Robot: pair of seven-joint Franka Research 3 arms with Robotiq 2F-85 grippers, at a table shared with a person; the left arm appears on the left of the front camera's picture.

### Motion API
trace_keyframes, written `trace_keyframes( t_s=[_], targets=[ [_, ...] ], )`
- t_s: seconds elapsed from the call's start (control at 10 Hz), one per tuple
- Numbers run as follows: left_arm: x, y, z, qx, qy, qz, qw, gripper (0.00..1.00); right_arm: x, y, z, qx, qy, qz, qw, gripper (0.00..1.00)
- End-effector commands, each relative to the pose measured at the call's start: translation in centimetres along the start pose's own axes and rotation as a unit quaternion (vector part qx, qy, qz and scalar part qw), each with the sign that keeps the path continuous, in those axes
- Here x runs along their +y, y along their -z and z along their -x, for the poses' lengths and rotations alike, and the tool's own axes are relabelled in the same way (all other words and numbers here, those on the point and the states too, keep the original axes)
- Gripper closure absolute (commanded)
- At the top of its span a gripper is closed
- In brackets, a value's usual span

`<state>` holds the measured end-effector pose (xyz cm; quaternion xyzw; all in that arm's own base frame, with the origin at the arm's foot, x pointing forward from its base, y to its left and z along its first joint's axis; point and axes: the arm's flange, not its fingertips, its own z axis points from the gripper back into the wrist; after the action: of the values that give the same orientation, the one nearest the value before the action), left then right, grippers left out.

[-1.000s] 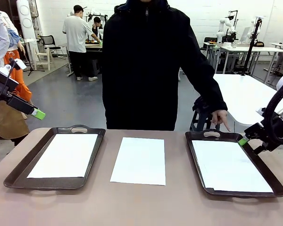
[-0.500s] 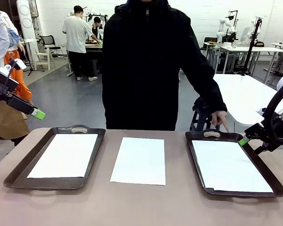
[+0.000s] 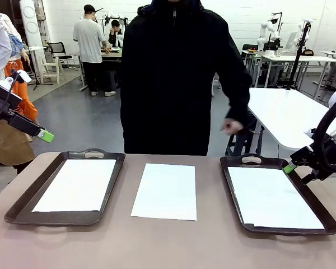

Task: Sort the A4 documents.
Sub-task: Place the A4 Paper in the designated Handle tray, then receive the A4 Paper.

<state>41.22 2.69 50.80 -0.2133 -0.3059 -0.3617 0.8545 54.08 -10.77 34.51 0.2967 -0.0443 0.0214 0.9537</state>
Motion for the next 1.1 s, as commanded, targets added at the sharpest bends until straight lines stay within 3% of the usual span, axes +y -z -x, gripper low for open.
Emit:
trace_keyframes(
  t_s=[0.0, 1.0],
  targets=[
    [-0.04, -0.01, 0.15, 0.005, 0.006, -0.003, 1.0, 0.0, 0.09, -0.01, -0.05, 0.0, -0.001, 0.0, 1.0, 0.0],
    [-0.04, -0.01, 0.15, 0.005, 0.006, -0.003, 1.0, 0.0, 0.0, 0.0, 0.0, 0.0, 0.0, 0.0, 1.0, 0.0]
  ],
)
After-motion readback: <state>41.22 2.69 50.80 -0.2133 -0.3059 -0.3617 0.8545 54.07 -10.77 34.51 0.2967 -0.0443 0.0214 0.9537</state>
